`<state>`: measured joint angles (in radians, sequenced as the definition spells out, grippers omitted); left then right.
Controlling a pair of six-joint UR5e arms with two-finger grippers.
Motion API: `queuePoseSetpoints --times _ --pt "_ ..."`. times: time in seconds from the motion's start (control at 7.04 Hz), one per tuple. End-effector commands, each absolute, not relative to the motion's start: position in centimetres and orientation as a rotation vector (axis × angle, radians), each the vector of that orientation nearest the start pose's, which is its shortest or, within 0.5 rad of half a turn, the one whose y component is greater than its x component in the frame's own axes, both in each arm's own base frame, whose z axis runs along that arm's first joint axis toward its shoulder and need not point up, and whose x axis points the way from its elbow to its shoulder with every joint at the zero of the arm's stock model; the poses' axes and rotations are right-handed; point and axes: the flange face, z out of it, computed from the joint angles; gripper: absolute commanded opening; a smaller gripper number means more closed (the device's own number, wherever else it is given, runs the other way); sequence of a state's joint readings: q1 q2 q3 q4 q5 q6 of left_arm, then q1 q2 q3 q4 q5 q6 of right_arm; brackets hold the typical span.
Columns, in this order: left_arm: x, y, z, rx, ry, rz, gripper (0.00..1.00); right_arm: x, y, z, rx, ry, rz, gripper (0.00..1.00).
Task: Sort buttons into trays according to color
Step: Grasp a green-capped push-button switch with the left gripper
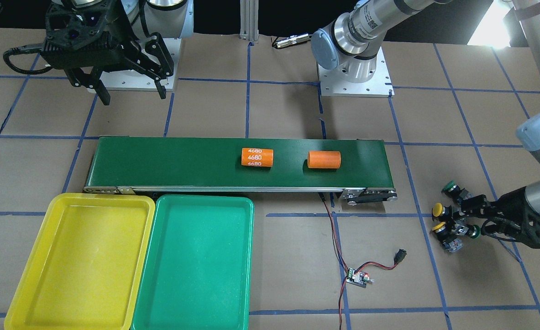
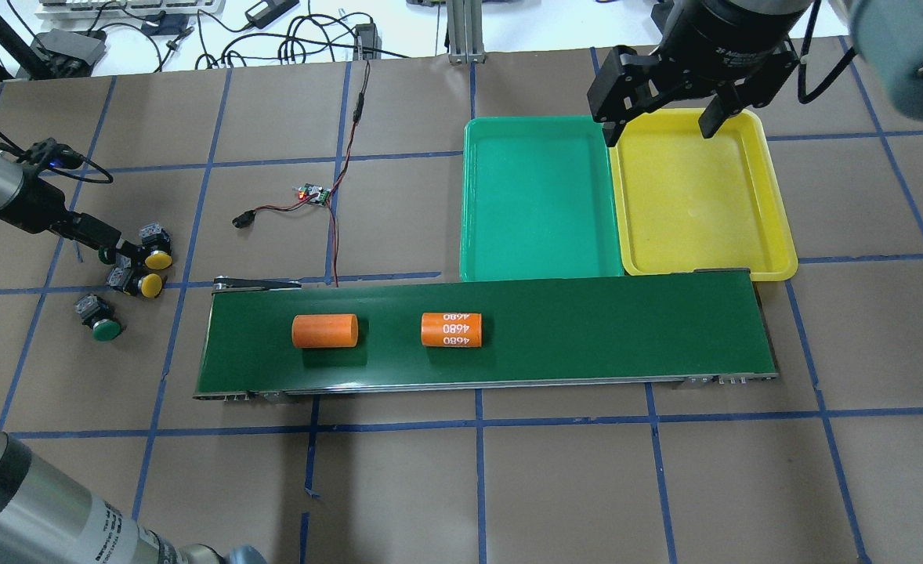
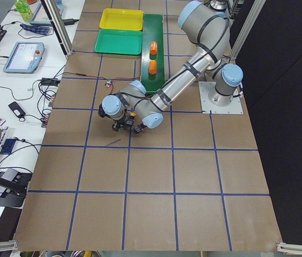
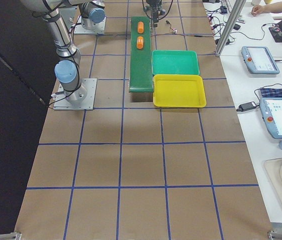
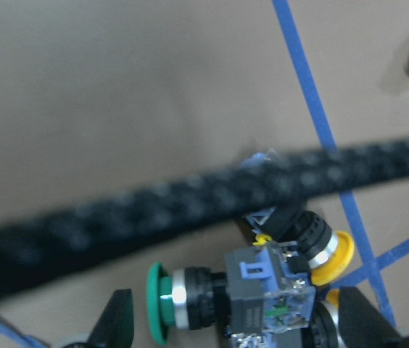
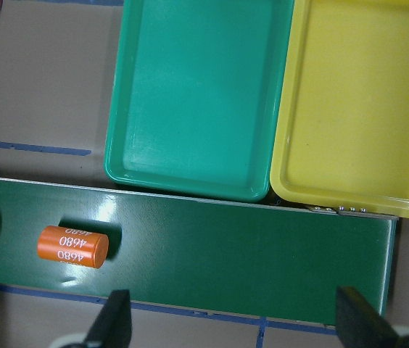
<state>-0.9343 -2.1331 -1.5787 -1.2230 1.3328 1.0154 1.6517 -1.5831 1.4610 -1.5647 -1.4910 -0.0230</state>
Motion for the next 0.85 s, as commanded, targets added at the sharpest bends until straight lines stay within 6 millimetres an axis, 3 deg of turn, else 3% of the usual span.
queuePoseSetpoints --times 0.0,0.43,0.71 --pt "25.2 -60.4 18.6 0.613 3.401 -0.057 1.00 18.0 -48.2 54.7 -0.164 3.050 -0.170 1.00" --pt "25.5 -60.7 21.2 0.528 3.369 -0.097 1.00 18.0 -48.2 54.8 -0.164 3.049 -0.172 1.00" --pt "24.9 -60.3 19.8 0.526 3.384 -0.072 1.00 18.0 -48.2 54.8 -0.164 3.050 -0.170 1.00"
